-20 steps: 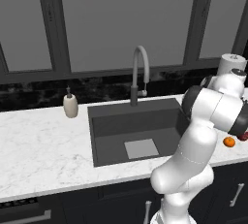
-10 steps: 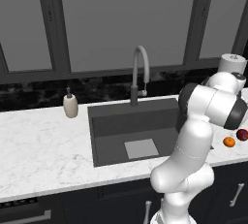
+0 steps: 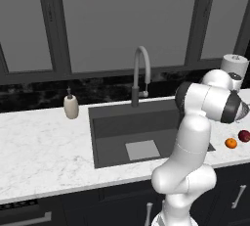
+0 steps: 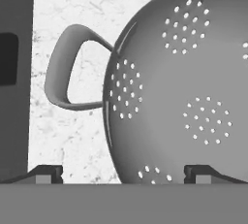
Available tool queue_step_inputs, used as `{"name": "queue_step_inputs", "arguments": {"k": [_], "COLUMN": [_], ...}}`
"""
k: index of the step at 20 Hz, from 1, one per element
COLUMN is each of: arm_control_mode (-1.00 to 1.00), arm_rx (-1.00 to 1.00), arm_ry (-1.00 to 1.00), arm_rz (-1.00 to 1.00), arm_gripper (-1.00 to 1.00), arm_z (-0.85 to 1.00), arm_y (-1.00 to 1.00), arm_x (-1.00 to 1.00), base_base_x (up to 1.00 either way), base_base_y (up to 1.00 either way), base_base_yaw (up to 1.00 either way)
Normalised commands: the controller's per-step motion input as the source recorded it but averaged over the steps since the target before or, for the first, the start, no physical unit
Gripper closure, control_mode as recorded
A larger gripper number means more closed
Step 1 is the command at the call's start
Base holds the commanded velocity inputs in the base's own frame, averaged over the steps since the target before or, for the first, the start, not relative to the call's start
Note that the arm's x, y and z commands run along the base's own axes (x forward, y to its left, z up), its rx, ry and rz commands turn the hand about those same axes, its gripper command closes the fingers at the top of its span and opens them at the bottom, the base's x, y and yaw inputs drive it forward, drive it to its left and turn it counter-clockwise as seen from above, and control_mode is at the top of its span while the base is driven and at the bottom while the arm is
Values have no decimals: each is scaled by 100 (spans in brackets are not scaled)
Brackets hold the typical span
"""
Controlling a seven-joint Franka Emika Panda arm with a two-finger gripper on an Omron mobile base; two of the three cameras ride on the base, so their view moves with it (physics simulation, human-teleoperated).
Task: Put the colander in the sink, put the tangerine, pear in the colander, and turn on the sink faucet and pour water over the colander.
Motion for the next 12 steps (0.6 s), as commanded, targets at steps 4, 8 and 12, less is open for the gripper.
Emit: {"name": "queue_step_inputs", "arguments": {"k": [4,8,12], "arm_control_mode": [-100,-100,-100], "arm_rx": [0,0,0], "arm_ry": [0,0,0], "arm_rz": [0,0,0], "arm_gripper": [-100,-100,-100], "arm_z": [-6,-3,-8], "arm_y": [0,-3,-5], "arm_x": [22,19,12], "base_base_x": [0,0,0], "base_base_y": [0,0,0], "base_base_yaw": [0,0,0]}}
